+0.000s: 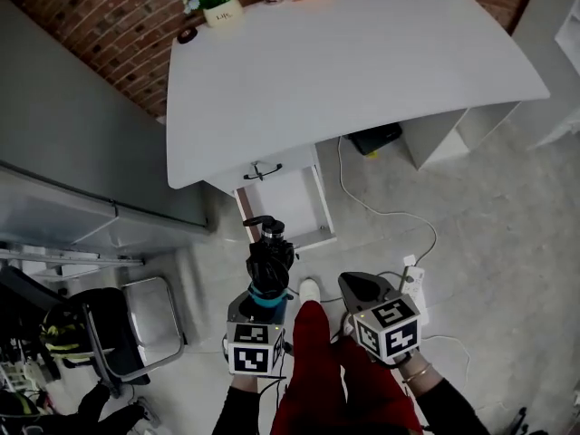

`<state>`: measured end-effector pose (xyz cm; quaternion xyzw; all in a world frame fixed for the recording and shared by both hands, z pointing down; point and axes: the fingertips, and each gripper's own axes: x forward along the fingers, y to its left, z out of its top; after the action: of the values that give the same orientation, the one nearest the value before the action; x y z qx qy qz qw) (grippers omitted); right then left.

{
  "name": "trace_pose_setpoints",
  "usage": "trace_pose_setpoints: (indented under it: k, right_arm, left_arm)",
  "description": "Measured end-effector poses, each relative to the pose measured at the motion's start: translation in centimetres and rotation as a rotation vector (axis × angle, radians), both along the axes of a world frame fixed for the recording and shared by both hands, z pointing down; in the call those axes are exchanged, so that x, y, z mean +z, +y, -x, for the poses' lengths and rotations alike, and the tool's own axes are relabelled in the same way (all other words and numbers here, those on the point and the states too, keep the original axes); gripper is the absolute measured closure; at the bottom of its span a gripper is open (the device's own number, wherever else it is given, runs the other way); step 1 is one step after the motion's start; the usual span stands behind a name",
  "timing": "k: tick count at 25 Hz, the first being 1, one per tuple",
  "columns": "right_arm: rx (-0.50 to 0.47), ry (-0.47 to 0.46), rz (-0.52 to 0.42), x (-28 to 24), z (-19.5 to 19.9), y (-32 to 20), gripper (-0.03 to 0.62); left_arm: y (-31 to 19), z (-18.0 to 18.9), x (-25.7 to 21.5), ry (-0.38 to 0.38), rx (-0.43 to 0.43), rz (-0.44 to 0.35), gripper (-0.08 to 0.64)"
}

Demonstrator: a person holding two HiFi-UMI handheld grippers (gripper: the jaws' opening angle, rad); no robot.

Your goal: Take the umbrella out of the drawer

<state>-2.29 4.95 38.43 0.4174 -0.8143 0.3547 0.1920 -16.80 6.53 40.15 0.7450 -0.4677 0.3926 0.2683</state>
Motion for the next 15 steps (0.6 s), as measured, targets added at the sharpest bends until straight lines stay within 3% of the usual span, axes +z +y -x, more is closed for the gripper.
trace_pose_setpoints:
  k: [15]
  right_arm:
    - [-0.056, 0.008, -0.137, -8.5, -2.9, 2.8, 0.594]
  left_arm:
    - [3.0, -4.0, -11.4, 0.173, -0.107, -0.152, 0.336]
